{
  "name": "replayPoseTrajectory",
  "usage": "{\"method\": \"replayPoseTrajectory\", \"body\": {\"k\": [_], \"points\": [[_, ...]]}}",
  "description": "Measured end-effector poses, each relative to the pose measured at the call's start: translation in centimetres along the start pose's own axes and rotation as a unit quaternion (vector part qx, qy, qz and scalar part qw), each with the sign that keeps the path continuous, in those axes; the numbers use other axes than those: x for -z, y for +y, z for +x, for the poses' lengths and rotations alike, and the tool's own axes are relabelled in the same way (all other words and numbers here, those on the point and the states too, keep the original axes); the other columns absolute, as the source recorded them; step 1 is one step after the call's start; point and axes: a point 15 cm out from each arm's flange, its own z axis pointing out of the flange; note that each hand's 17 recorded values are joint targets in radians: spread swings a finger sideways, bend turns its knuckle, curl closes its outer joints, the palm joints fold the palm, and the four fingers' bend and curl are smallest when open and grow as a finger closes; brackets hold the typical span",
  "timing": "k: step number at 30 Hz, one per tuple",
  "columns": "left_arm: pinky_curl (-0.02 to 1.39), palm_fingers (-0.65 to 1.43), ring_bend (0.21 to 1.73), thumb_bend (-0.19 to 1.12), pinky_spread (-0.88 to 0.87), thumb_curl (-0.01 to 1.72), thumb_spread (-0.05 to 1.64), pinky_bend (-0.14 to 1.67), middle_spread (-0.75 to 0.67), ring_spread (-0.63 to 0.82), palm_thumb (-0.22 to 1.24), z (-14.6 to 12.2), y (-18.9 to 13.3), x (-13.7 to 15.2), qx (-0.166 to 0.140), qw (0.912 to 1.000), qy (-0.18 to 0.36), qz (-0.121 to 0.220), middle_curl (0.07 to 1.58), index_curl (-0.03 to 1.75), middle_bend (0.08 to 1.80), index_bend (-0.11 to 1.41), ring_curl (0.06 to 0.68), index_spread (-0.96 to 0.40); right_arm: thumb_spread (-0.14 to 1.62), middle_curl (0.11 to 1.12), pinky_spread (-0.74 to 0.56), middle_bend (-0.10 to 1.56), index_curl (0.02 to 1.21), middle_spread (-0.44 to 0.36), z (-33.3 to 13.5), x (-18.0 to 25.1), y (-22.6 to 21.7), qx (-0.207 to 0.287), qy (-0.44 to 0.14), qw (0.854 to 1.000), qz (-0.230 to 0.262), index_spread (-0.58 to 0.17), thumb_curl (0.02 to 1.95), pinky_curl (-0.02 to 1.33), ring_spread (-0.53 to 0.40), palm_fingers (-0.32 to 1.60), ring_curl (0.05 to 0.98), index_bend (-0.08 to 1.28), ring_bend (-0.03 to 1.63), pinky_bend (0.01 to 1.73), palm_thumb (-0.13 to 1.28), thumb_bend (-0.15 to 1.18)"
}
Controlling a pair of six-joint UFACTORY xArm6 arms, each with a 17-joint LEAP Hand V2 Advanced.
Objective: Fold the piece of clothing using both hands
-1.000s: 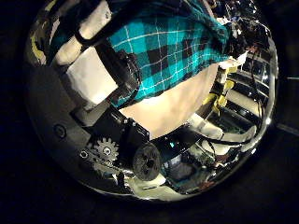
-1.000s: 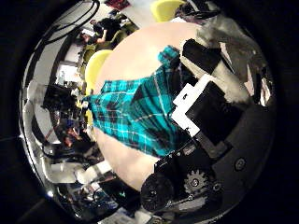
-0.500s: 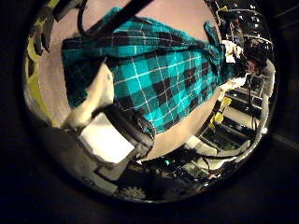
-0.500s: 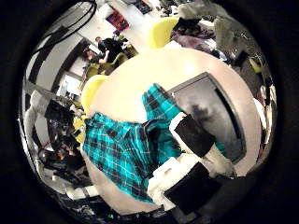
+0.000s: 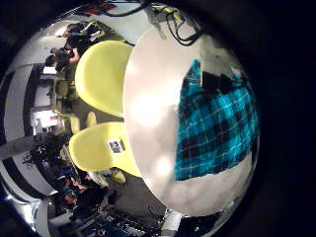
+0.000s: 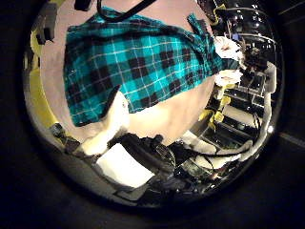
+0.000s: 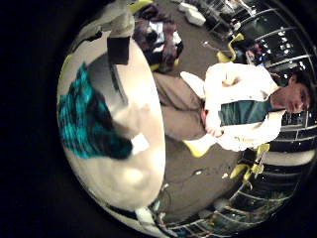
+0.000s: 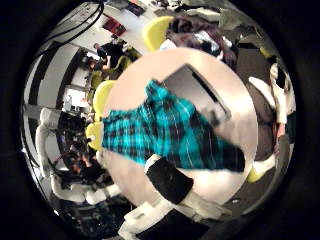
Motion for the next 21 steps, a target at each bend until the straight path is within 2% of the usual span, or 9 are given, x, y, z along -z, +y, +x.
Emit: {"method": "replayPoseTrajectory", "body": {"k": [6,11,14,18,21], "points": [[0.57,0.19,0.82,-0.02,-0.11,0.31,1.22,0.55,-0.01,-0.06,0.49,2.5,-0.5,-3.0,-0.015,0.9999,0.000,-0.005,0.56,0.71,0.28,0.18,0.374,-0.12,1.04,0.43,0.38,0.47,0.42,-0.182,2.1,-4.7,1.5,0.001,-0.013,0.999,-0.045,-0.316,0.33,0.65,0.022,0.15,0.375,0.17,0.92,0.75,0.27,-0.04],[0.55,0.21,0.80,-0.02,-0.07,0.31,1.22,0.52,-0.01,-0.06,0.49,2.9,-0.4,-3.2,-0.017,0.9998,-0.001,-0.007,0.54,0.65,0.27,0.17,0.361,-0.10,0.98,0.41,0.43,0.44,0.39,-0.146,2.0,-7.1,1.6,0.008,-0.013,0.998,-0.064,-0.308,0.33,0.62,0.044,0.16,0.349,0.17,0.88,0.73,0.26,-0.03],[0.54,0.22,0.79,-0.01,-0.06,0.30,1.23,0.50,0.00,-0.05,0.50,2.9,0.1,-3.9,-0.018,0.9997,-0.002,-0.015,0.53,0.63,0.27,0.17,0.354,-0.09,0.97,0.40,0.44,0.43,0.38,-0.153,1.5,-8.7,1.2,0.017,-0.009,0.997,-0.072,-0.304,0.33,0.60,0.048,0.17,0.339,0.16,0.88,0.73,0.27,-0.03],[0.53,0.22,0.78,-0.01,-0.04,0.30,1.23,0.48,0.00,-0.05,0.51,3.0,0.3,-4.7,-0.019,0.9996,-0.003,-0.021,0.52,0.60,0.27,0.18,0.348,-0.09,0.97,0.40,0.44,0.44,0.36,-0.142,1.1,-10.7,1.2,0.033,0.006,0.995,-0.092,-0.286,0.33,0.58,0.013,0.26,0.327,0.18,0.90,0.72,0.31,-0.02],[0.52,0.23,0.77,-0.01,-0.03,0.30,1.24,0.46,0.00,-0.05,0.52,2.8,0.3,-5.1,-0.019,0.9996,-0.003,-0.022,0.51,0.58,0.26,0.18,0.340,-0.09,1.00,0.40,0.35,0.46,0.37,-0.203,0.8,-11.7,1.4,0.049,0.021,0.992,-0.111,-0.287,0.35,0.57,-0.073,0.43,0.330,0.21,0.97,0.70,0.41,0.00]]}}
